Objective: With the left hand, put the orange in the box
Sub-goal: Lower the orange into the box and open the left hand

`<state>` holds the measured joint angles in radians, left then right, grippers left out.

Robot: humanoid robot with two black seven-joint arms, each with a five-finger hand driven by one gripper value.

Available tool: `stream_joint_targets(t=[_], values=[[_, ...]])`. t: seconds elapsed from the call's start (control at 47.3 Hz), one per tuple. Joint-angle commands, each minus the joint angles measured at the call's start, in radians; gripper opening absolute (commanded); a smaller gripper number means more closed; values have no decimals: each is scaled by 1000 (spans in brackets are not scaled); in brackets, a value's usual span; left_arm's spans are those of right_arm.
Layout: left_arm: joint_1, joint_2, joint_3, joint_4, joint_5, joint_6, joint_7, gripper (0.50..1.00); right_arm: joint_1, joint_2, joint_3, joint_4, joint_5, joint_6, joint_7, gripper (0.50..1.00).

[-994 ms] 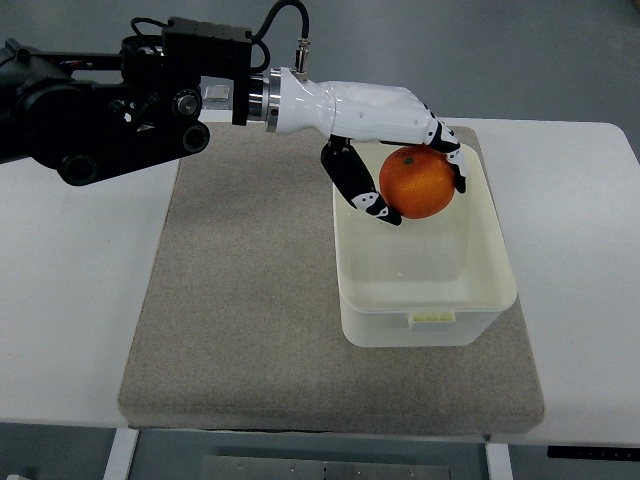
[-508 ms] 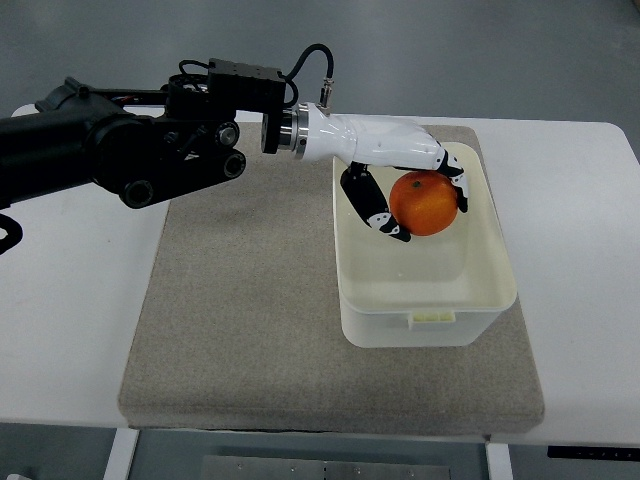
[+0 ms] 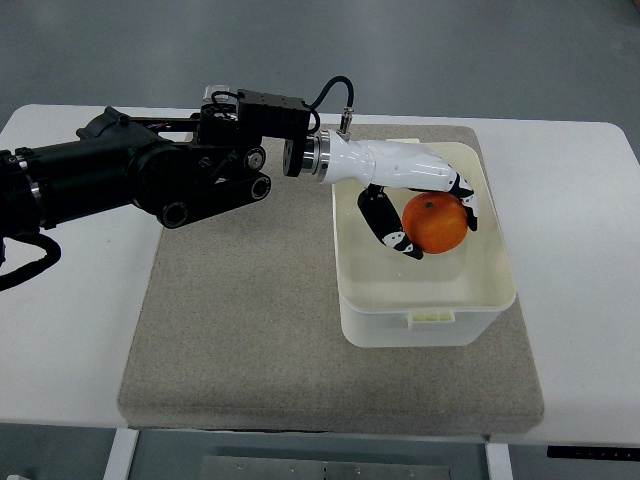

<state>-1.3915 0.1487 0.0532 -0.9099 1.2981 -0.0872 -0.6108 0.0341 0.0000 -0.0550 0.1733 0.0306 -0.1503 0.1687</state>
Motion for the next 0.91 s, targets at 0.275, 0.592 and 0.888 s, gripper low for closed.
stream_joint_targets(t=[0.275,0.592,0.888], values=[[16,0,-1,2,23,-2,0,500,0,0,0,0,0,0,0,926],[31,0,-1,-1,20,0,0,506,0,0,0,0,0,0,0,926],[34,3,-1,-1,18,-3,0,803,0,0,0,0,0,0,0,926]])
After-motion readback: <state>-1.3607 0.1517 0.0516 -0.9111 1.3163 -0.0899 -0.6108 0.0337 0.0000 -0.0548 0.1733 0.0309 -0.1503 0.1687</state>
